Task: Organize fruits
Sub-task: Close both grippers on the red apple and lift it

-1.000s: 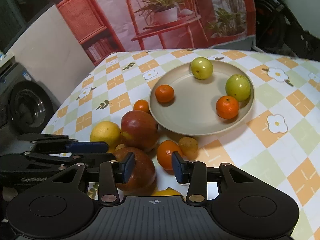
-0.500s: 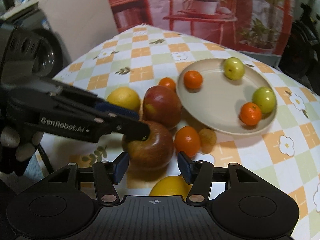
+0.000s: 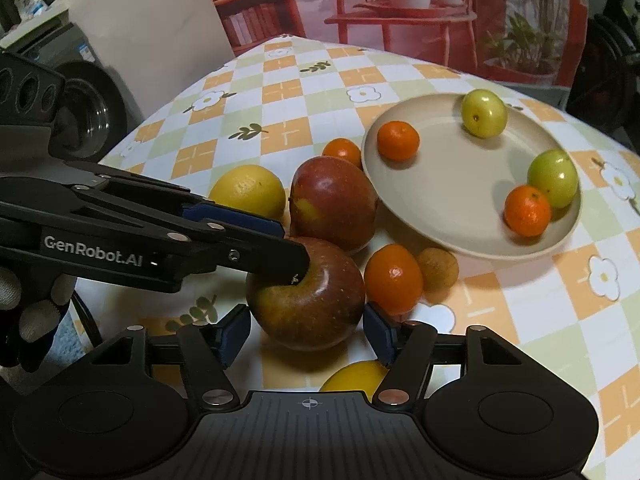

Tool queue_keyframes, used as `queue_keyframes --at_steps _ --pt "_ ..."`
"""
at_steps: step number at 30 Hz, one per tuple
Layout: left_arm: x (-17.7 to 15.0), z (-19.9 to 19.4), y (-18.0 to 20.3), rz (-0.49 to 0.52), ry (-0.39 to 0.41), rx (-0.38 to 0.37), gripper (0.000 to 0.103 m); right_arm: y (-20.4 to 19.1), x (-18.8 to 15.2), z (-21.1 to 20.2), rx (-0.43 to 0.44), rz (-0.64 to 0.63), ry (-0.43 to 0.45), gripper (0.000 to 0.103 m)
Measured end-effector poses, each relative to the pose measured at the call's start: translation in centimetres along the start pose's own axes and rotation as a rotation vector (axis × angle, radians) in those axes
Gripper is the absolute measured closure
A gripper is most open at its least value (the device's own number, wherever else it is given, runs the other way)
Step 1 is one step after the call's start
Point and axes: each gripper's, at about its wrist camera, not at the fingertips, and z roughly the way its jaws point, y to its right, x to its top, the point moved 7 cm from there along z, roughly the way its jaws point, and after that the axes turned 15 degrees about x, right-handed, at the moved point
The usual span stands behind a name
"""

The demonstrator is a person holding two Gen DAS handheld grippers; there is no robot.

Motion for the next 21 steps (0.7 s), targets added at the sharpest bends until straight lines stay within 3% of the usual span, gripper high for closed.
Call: queue_keyframes --at_steps 12,21 --pt "-0.2 0.0 -0.3 -0.025 -0.002 -0.015 0.070 0.2 -0.1 0.1 0.016 0.033 0.045 0.044" --pt "1.6 -2.1 0.3 -0.038 0.067 -0.036 0.071 -0.5 1.0 -2.6 0.024 0.005 0.157 0.045"
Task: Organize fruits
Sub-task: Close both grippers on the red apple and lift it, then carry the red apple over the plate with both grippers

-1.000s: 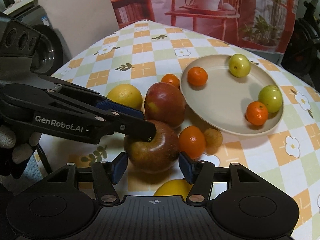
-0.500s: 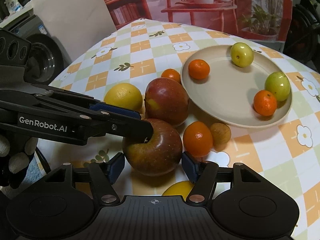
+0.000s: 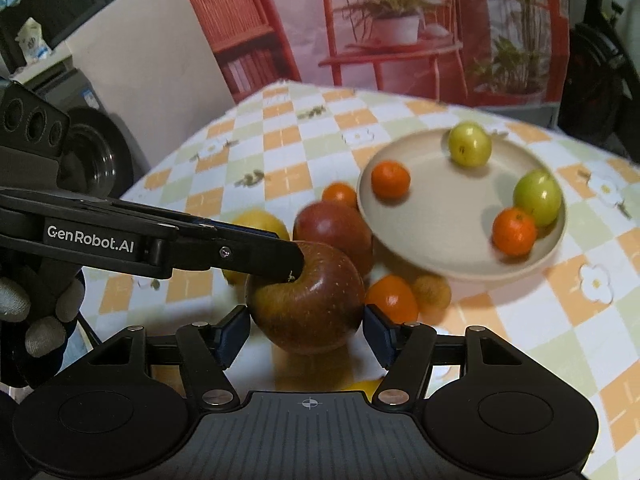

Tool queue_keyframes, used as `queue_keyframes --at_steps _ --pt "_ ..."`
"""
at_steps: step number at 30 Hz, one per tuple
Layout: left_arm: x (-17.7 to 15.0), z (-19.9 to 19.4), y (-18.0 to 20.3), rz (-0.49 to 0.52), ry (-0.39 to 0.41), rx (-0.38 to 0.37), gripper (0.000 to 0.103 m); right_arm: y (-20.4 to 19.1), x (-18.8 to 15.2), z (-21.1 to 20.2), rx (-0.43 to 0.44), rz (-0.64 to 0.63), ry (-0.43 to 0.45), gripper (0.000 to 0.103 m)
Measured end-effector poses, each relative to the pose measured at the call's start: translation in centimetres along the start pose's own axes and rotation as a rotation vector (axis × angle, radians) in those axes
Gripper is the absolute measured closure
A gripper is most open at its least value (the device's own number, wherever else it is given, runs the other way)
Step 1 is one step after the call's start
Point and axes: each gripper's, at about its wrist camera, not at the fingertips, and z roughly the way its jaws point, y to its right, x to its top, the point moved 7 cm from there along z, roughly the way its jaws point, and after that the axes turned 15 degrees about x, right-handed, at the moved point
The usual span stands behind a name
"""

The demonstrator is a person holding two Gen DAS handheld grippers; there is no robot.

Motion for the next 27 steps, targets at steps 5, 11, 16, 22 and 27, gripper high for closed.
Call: queue_keyframes --at_steps 5,11,16,22,27 --pt "2.8 -1.8 1.0 0.021 0.073 -0.005 0.071 -0.4 2.8 -2.1 0.010 -0.027 0.074 0.045" --pt "6.8 -3.4 2.3 0.071 0.153 0.002 0.071 -0.7 7.0 -4.2 0.003 -0.083 0.134 0.045" --pt "10.1 -4.3 3.4 0.114 0.210 0.012 0.071 -0.6 10.3 -5.6 -0.003 -0.119 0.180 0.045" --pt "12.2 -2.4 3.7 0.143 0.203 0.022 0.071 1.1 12.7 -5.1 -0.013 -0.122 0.185 0.045" --pt "12.6 0.8 2.4 0.140 0.144 0.036 0.071 4.1 13.1 -2.6 -0.001 -0.075 0.138 0.045"
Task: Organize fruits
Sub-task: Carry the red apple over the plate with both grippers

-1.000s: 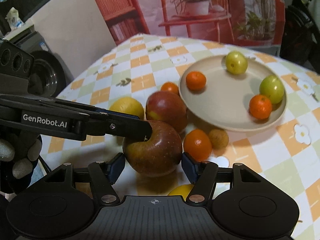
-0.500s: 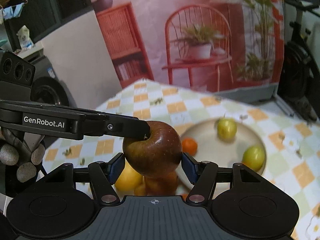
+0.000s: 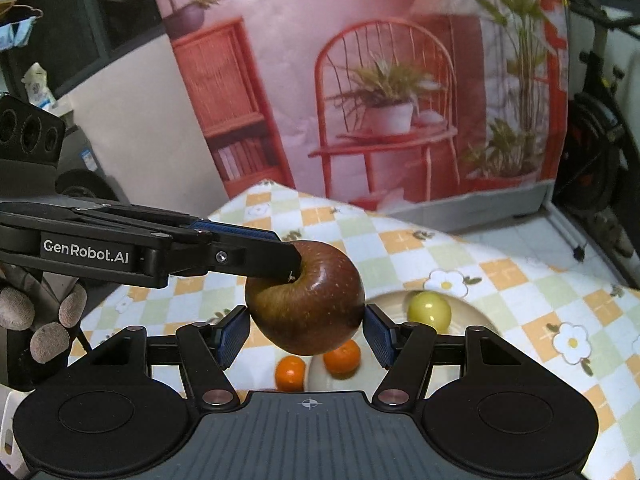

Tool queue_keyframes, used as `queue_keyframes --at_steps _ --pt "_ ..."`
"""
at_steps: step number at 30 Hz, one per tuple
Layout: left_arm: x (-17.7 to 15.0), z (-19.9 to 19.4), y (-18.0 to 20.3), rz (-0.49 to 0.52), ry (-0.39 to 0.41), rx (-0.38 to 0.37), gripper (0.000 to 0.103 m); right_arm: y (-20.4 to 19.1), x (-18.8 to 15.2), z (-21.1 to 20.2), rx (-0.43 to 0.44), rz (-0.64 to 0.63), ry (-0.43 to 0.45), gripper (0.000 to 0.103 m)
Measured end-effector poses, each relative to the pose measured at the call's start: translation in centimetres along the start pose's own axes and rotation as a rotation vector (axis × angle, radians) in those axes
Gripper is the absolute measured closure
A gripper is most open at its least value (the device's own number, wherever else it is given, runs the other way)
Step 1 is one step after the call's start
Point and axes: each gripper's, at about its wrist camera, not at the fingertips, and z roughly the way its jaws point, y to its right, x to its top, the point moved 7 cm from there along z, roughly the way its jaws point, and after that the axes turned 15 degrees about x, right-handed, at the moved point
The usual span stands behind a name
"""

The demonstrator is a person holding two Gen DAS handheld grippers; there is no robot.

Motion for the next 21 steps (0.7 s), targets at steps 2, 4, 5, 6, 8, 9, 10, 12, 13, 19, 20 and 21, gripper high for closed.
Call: queue_keyframes --at_steps 2,4,5,6,8,9,10,12,13,19,20,21 --pt "0.0 1.5 -0.6 -0.008 -0.025 0.004 0.071 1.2 -0.1 1.1 0.004 0.018 -0.018 0.045" --pt "0.2 3.1 -1.1 -0.013 -0.049 0.007 0.071 2.3 -0.5 2.3 0.007 0.039 -0.035 0.045" --pt "0.1 3.7 -1.4 -0.016 -0.061 0.009 0.071 2.9 -0.5 2.9 0.008 0.051 -0.046 0.045" --pt "0.0 4.2 -1.6 -0.016 -0.072 0.012 0.071 3.5 -0.7 3.4 0.008 0.059 -0.055 0.045" --pt "-0.1 5.4 -1.9 -0.013 -0.092 0.017 0.071 4.5 -1.0 4.3 0.008 0.073 -0.071 0.045" --pt "-0.2 5.9 -2.1 -0.013 -0.101 0.017 0.071 4.9 -1.2 4.7 0.008 0.081 -0.079 0.045" --pt "-0.3 6.5 -2.3 -0.015 -0.111 0.017 0.071 5.4 -1.3 5.1 0.007 0.086 -0.086 0.045" --pt "-0.5 7.4 -2.7 -0.022 -0.128 0.014 0.071 6.2 -1.6 5.9 0.000 0.089 -0.102 0.045" --pt "-0.6 7.9 -2.9 -0.025 -0.136 0.013 0.071 6.6 -1.7 6.2 0.000 0.095 -0.107 0.045" --pt "-1.0 9.6 -3.2 -0.014 -0.168 0.023 0.071 8.5 -2.5 7.7 0.005 0.135 -0.123 0.045" --pt "-1.1 9.9 -3.3 -0.013 -0.171 0.026 0.071 8.8 -2.6 7.9 0.006 0.141 -0.124 0.045" --pt "-1.1 10.1 -3.3 -0.012 -0.173 0.029 0.071 9.0 -2.7 8.1 0.006 0.145 -0.124 0.045"
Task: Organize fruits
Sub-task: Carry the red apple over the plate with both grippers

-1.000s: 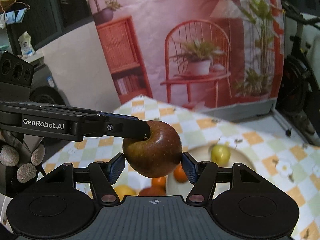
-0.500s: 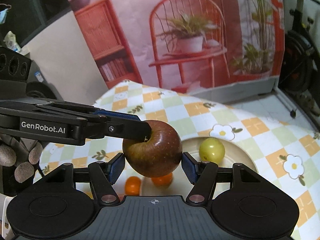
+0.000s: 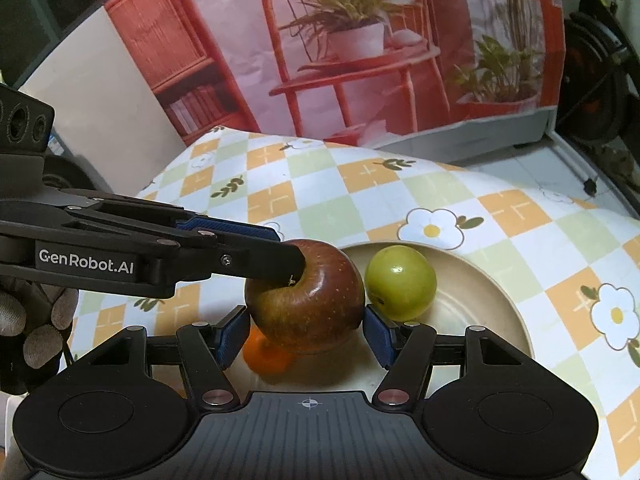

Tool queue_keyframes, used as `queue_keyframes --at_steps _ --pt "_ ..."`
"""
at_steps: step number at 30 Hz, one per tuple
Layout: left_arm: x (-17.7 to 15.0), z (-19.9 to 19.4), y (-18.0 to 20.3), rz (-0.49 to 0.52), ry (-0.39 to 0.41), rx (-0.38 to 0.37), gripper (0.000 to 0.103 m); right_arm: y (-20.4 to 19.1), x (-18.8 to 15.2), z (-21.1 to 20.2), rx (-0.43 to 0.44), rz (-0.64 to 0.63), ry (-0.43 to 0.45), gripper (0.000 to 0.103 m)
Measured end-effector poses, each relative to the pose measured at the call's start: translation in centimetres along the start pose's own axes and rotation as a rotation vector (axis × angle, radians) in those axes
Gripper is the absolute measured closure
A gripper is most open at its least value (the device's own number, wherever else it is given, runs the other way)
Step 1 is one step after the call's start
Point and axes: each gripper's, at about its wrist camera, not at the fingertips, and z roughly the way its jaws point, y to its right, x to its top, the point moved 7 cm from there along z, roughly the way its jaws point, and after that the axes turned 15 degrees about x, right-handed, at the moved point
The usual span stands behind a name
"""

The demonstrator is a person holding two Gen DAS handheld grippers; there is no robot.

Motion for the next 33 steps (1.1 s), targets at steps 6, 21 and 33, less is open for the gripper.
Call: queue_keyframes --at_steps 6,21,33 --pt "0.0 0.9 0.0 0.014 -0.013 0.025 0.072 1.2 -0.1 0.8 -0.001 0.030 -0.005 0.045" --pt "0.3 1.7 -1.1 -0.015 0.010 0.088 0.071 1.4 0.0 1.8 -0.020 0.022 0.025 0.044" --pt "0.2 1.4 -0.5 0.014 0.037 0.149 0.070 0.3 -0.8 -1.2 -0.070 0.007 0.062 0.045"
